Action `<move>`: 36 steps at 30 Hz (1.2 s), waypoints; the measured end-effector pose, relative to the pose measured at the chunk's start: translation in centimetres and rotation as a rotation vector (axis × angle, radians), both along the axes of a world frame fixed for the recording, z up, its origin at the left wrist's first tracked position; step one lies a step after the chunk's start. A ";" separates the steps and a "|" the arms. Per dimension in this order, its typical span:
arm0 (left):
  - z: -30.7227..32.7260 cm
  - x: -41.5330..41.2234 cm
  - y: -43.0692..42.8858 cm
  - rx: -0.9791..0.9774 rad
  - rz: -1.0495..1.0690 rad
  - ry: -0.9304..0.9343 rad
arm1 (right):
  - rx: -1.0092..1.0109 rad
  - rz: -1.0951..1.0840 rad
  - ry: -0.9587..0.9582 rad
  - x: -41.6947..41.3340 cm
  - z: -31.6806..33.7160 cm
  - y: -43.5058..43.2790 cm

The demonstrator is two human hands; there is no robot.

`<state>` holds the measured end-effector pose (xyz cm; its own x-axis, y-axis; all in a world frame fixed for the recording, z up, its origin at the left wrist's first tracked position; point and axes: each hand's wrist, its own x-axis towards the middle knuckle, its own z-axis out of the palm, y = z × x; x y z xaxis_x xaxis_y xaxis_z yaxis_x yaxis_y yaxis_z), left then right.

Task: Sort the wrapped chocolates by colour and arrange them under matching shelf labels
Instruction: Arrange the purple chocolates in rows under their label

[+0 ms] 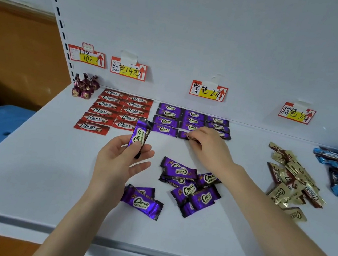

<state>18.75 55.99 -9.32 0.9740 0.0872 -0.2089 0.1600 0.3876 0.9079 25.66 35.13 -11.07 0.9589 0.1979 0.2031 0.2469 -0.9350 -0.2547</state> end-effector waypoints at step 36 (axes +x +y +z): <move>1.1 -1.6 -1.4 0.085 -0.157 -0.080 | 0.893 0.140 0.149 -5.9 5.4 2.9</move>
